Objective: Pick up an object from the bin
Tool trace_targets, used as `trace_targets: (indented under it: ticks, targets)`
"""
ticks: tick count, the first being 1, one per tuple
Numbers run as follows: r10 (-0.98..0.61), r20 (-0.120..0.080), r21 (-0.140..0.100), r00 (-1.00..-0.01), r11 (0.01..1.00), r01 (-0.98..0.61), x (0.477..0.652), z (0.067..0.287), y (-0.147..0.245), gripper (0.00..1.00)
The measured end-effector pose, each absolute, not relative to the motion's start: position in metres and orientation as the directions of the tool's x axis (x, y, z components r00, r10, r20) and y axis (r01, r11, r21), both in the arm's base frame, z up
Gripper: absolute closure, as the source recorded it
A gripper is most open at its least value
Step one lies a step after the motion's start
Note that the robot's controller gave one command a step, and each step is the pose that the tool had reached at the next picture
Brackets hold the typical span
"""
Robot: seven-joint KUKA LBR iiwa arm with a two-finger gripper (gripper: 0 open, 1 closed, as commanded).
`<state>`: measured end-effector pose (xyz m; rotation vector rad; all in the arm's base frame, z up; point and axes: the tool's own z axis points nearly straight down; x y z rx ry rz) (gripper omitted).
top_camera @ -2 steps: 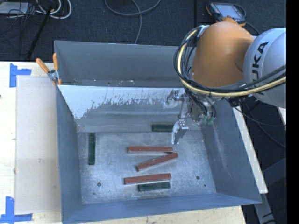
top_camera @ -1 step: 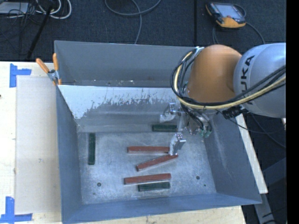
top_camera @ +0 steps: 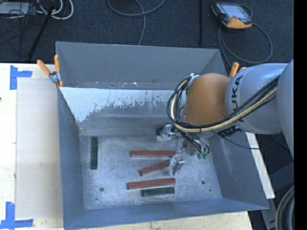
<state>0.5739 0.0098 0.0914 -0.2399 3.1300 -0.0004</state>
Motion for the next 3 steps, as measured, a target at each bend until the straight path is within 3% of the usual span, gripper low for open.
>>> trace_targets:
  ticks: [1,2,3]
  targets:
    - [-0.19,-0.006,0.007,-0.982,0.982,-0.19,0.585,0.074,-0.012,0.0]
    - [-0.181,-0.012,-0.004,-0.983,0.983,-0.181,0.578,0.074,0.002,0.0]
    - [-0.189,-0.007,0.003,-0.982,0.982,-0.189,0.588,0.077,-0.009,1.0]
